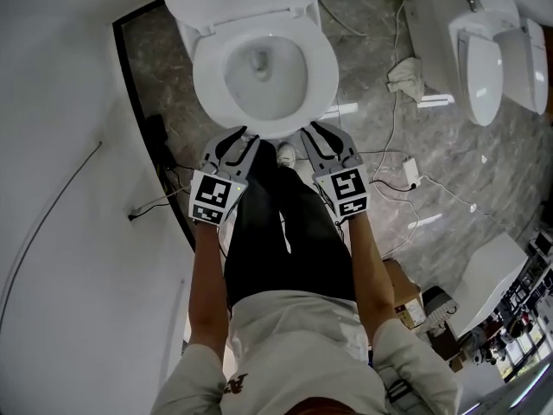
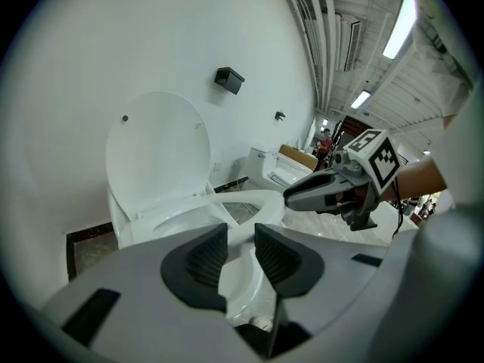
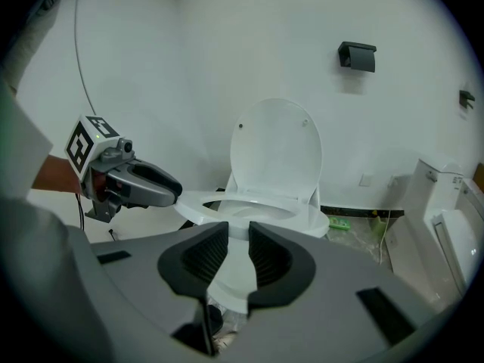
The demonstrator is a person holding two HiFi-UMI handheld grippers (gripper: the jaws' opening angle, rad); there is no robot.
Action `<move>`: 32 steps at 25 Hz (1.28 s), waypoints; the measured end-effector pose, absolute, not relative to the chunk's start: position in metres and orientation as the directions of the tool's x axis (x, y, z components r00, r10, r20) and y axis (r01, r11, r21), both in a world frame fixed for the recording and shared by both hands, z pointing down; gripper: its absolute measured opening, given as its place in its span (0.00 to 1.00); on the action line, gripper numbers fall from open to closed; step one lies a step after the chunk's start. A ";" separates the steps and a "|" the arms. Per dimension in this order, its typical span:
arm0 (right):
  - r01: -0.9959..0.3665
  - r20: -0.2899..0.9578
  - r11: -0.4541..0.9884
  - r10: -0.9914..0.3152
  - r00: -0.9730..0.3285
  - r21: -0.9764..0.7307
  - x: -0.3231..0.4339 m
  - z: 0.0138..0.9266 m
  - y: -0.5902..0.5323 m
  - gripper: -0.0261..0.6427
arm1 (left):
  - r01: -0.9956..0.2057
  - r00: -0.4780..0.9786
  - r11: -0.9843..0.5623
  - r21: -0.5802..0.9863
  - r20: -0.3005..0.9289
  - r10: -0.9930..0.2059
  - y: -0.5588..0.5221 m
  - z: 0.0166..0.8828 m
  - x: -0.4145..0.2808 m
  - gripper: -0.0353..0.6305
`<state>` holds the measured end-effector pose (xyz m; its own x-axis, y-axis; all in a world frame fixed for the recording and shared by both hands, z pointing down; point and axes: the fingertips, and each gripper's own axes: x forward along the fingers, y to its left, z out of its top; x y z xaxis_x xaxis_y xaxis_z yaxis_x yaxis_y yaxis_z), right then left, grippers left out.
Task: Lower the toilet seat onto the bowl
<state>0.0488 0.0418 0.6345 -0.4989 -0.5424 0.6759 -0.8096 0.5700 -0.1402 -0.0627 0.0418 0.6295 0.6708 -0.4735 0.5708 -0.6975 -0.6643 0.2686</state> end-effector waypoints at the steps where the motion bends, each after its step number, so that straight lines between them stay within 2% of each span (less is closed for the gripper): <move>1: -0.810 0.678 0.570 -0.542 -0.497 -0.138 0.050 0.637 0.044 0.19 | -0.700 0.670 -0.660 0.272 0.569 -0.477 0.044 0.632 -0.063 0.24; 9: -0.796 0.657 0.592 -0.551 -0.515 -0.128 0.050 0.647 0.054 0.17 | -0.725 0.656 -0.634 0.270 0.551 -0.516 0.055 0.642 -0.061 0.24; 24: -0.788 0.651 0.599 -0.542 -0.531 -0.144 0.054 0.672 0.066 0.15 | -0.744 0.640 -0.603 0.289 0.566 -0.520 0.069 0.666 -0.059 0.23; 32: -0.784 0.673 0.600 -0.515 -0.531 -0.160 0.056 0.689 0.075 0.14 | -0.760 0.626 -0.571 0.310 0.583 -0.518 0.077 0.683 -0.058 0.19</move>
